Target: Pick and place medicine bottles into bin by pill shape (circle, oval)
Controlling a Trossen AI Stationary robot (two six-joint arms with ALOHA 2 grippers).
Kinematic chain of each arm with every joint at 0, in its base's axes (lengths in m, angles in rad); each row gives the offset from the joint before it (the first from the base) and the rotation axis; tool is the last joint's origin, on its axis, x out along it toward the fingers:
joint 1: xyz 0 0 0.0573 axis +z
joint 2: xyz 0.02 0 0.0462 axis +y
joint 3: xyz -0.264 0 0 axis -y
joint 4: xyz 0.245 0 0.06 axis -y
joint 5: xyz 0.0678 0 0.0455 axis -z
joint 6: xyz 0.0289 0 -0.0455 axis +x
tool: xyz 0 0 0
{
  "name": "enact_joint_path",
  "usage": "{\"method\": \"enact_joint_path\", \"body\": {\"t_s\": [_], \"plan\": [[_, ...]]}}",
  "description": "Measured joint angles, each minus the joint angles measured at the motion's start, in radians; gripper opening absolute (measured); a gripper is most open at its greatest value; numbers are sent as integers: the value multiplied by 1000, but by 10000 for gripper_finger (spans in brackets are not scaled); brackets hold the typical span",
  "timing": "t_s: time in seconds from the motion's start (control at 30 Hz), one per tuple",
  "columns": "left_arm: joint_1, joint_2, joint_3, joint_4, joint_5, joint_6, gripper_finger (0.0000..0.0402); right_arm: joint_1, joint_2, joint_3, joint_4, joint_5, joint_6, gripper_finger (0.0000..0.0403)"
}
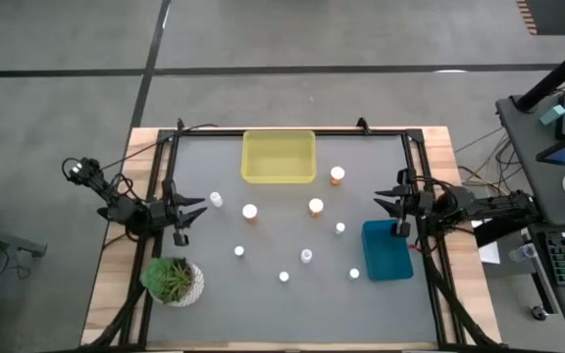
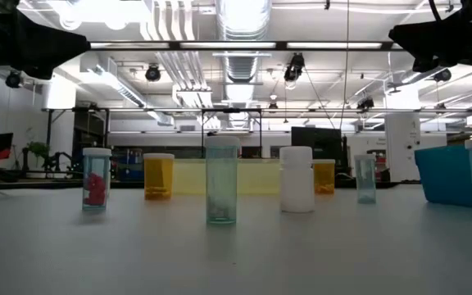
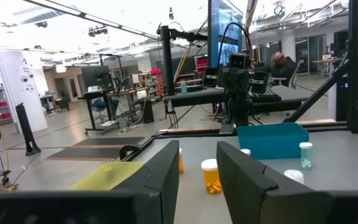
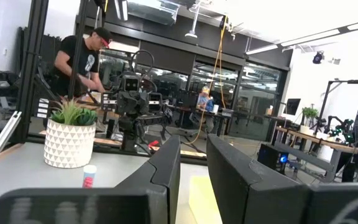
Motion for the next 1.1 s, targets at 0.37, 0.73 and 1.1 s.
{"method": "enact_joint_path", "body": {"t_s": [0.37, 0.73, 1.1], "plan": [[0, 0, 0, 0, 0, 0, 91, 0, 0, 0, 0, 0, 0, 70], [0, 0, 0, 0, 0, 0, 91, 0, 0, 0, 0, 0, 0, 70], [0, 0, 0, 52, 1, -122, 91, 0, 0, 0, 0, 0, 0, 70]]}}
